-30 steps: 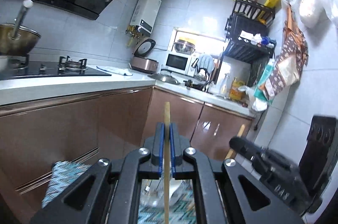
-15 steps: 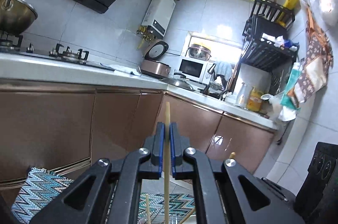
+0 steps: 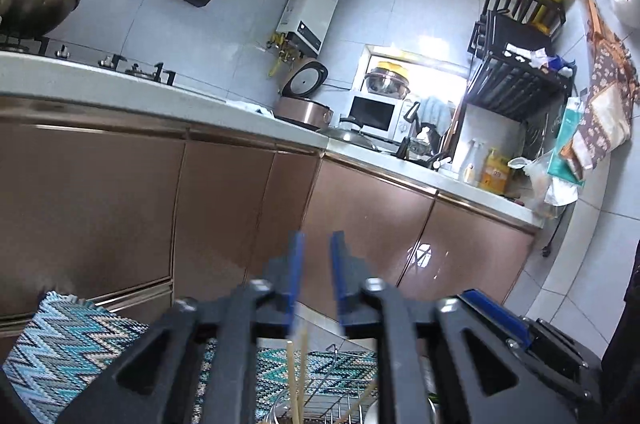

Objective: Organize utensils

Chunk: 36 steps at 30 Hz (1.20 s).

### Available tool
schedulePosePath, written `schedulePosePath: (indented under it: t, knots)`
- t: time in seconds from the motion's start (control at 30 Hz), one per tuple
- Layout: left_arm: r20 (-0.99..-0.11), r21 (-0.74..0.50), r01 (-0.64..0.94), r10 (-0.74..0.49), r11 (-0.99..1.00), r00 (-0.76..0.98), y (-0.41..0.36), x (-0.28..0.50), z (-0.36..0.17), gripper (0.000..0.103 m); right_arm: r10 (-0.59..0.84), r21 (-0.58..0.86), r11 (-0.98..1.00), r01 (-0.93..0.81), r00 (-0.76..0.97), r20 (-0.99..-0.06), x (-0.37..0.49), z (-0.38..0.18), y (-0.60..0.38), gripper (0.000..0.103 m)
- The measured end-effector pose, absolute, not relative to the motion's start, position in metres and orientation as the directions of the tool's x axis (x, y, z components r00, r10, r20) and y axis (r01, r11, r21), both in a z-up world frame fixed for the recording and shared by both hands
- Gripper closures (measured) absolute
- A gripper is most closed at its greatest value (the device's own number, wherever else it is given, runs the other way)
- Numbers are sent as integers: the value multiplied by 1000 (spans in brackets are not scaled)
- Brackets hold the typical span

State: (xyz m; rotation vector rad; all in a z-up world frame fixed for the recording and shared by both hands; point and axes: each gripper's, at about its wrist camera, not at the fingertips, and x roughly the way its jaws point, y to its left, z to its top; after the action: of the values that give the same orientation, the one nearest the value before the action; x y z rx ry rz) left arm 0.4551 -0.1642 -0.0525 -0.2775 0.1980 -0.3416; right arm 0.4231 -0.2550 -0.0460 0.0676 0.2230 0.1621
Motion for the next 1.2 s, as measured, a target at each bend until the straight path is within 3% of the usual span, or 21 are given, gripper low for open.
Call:
schedulePosePath:
  t: [0.17, 0.23, 0.53, 0.8, 1.2]
  knots:
    - [-84, -269, 303, -336, 914, 938, -140, 415, -11, 75, 150, 83, 987, -137, 972, -180, 396, -21, -252, 72]
    - [-61, -249, 303, -327, 920, 943, -127, 392, 13, 69, 147, 84, 987, -135, 977, -153, 376, -3, -249, 70]
    - [-42, -190, 272, -284, 943, 958, -66, 279, 88, 54, 125, 48, 991, -123, 991, -44, 273, 73, -223, 34]
    - [-52, -171, 238, -250, 956, 967, -19, 187, 114, 44, 101, 42, 994, -101, 995, -9, 182, 109, -192, 0]
    - [-69, -109, 215, -223, 971, 972, 30, 95, 119, 41, 83, 59, 995, -85, 996, 38, 109, 112, -158, 0]
